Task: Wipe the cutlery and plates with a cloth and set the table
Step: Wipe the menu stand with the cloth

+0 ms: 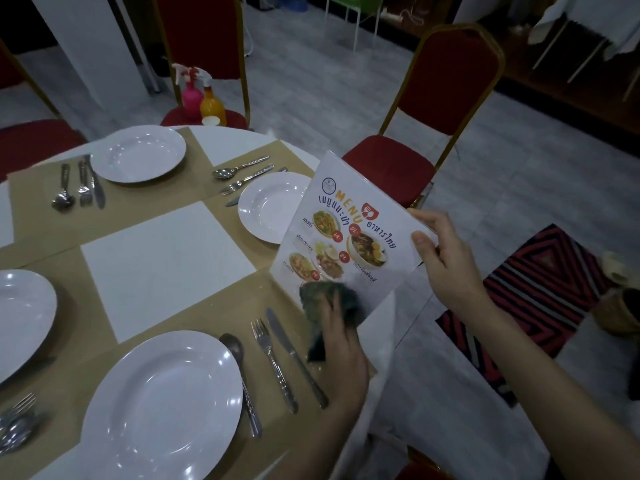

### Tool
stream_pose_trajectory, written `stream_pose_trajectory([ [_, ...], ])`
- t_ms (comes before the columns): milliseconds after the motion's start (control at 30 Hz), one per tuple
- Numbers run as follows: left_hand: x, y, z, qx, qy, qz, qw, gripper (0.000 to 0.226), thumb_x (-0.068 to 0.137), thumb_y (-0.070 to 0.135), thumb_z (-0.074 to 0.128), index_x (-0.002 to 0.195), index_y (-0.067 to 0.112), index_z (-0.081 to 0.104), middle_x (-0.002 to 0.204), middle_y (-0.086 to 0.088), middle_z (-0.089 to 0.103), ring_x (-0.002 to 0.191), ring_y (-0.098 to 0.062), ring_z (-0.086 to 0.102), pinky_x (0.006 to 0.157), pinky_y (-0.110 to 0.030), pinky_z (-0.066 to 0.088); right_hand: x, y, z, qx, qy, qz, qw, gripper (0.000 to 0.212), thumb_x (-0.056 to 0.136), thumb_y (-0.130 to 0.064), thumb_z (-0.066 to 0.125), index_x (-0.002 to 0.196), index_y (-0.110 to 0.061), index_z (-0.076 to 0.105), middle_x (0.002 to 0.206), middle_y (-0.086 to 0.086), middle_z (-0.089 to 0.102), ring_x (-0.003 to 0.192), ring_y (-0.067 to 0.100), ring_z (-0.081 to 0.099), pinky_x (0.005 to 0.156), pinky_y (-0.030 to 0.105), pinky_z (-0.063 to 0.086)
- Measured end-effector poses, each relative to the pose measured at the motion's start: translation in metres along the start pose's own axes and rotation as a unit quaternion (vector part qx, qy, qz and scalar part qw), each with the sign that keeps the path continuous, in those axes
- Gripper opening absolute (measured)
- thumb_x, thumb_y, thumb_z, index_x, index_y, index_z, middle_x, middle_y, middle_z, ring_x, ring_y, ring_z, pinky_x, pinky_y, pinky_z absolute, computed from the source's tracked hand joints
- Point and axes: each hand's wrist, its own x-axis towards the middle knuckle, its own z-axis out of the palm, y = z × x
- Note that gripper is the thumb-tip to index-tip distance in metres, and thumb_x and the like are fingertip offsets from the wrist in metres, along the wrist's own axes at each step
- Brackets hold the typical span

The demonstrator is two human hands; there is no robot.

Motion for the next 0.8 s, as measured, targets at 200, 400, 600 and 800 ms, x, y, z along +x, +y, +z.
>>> stream_pose_trajectory([
  [200, 0.103, 0.058, 0.006, -0.007, 0.083, 0.066, 0.994, 0.045, 0.099, 0.031, 0.035, 0.143, 0.042, 0.031, 0.151, 0.001, 0.037, 0.14, -0.018, 0.035, 0.113, -0.053, 0.033, 0.001, -0.003, 0.006, 0.003, -0.001, 0.004, 1.0, 0.028, 0.103, -0.02, 0.043, 0.129, -0.024, 0.048, 0.106, -0.016, 0.061, 0.086, -0.008, 0.06, 0.067, 0.006, 0.045],
  [400, 0.009, 0.001, 0.01, 0.135, -0.113, 0.223, 0.959, 0.057, 0.101, 0.012, 0.036, 0.148, 0.041, 0.022, 0.161, 0.015, 0.005, 0.149, -0.01, 0.002, 0.121, -0.046, 0.012, 0.003, 0.002, 0.002, 0.012, -0.001, 0.016, 1.0, 0.027, 0.103, -0.015, 0.042, 0.128, -0.02, 0.049, 0.108, -0.006, 0.063, 0.078, -0.012, 0.06, 0.062, 0.007, 0.044],
  [600, 0.009, -0.032, -0.007, 0.054, -0.021, 0.002, 0.998, 0.049, 0.099, 0.023, 0.033, 0.142, 0.045, 0.022, 0.159, 0.005, 0.022, 0.147, -0.012, 0.02, 0.12, -0.04, 0.021, 0.006, 0.003, -0.005, 0.027, 0.016, 0.024, 0.999, 0.025, 0.102, -0.012, 0.044, 0.12, -0.029, 0.05, 0.104, -0.028, 0.061, 0.081, -0.01, 0.062, 0.065, 0.007, 0.046],
  [800, 0.038, 0.022, -0.021, 0.029, 0.029, 0.043, 0.998, 0.05, 0.102, 0.019, 0.035, 0.142, 0.049, 0.03, 0.15, 0.004, 0.038, 0.135, -0.011, 0.035, 0.115, -0.034, 0.032, 0.01, 0.018, -0.044, 0.089, 0.007, 0.066, 0.994, 0.024, 0.101, -0.01, 0.046, 0.122, -0.019, 0.052, 0.112, -0.011, 0.064, 0.093, 0.009, 0.068, 0.074, 0.029, 0.058],
])
